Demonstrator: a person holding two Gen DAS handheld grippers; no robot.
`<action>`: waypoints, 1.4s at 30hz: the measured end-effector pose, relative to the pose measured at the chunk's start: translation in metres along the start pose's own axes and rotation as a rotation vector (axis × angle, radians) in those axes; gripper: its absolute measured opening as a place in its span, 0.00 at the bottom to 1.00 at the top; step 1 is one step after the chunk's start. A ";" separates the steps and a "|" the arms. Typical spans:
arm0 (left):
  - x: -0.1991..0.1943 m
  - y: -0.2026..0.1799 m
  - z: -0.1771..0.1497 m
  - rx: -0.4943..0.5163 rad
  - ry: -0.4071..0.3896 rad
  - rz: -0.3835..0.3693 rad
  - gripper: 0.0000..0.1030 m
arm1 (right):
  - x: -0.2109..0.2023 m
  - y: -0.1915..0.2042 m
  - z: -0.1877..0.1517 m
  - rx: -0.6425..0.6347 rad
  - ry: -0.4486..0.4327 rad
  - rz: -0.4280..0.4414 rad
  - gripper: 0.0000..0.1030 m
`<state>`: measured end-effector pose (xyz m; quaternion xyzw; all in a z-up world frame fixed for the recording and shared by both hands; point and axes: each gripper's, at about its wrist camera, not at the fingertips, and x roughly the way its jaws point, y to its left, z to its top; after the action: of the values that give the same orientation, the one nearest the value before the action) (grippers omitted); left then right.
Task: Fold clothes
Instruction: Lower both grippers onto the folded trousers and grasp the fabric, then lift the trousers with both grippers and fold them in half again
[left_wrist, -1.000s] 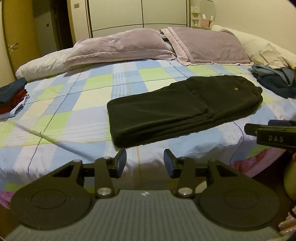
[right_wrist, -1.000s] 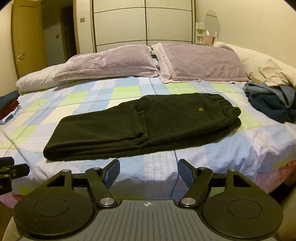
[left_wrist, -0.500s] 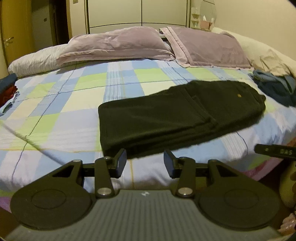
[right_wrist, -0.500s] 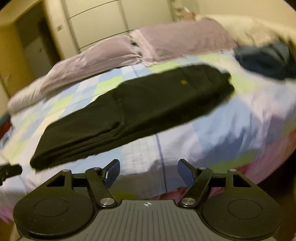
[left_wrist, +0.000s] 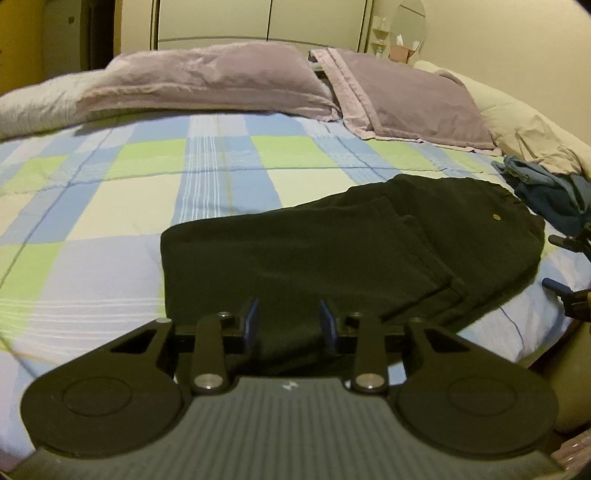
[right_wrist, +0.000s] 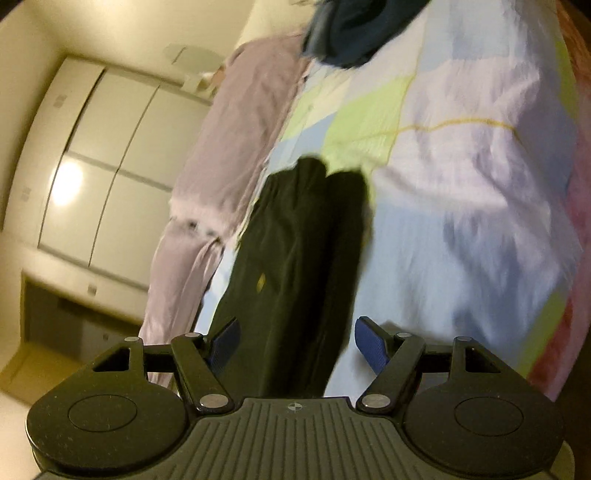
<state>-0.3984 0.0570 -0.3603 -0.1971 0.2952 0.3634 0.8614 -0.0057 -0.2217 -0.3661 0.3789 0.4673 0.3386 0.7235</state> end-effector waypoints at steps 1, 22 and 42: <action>0.005 0.004 0.001 -0.019 0.010 -0.009 0.24 | 0.005 -0.002 0.006 0.015 -0.005 -0.012 0.70; 0.013 0.075 0.000 -0.459 0.032 -0.161 0.17 | 0.042 0.037 0.009 -0.374 0.003 -0.189 0.14; -0.036 0.182 -0.062 -0.746 0.000 -0.107 0.17 | 0.044 0.126 -0.442 -2.290 -0.097 0.054 0.32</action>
<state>-0.5768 0.1242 -0.4057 -0.5125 0.1316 0.4004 0.7482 -0.4205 -0.0213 -0.3973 -0.4793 -0.1518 0.5657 0.6536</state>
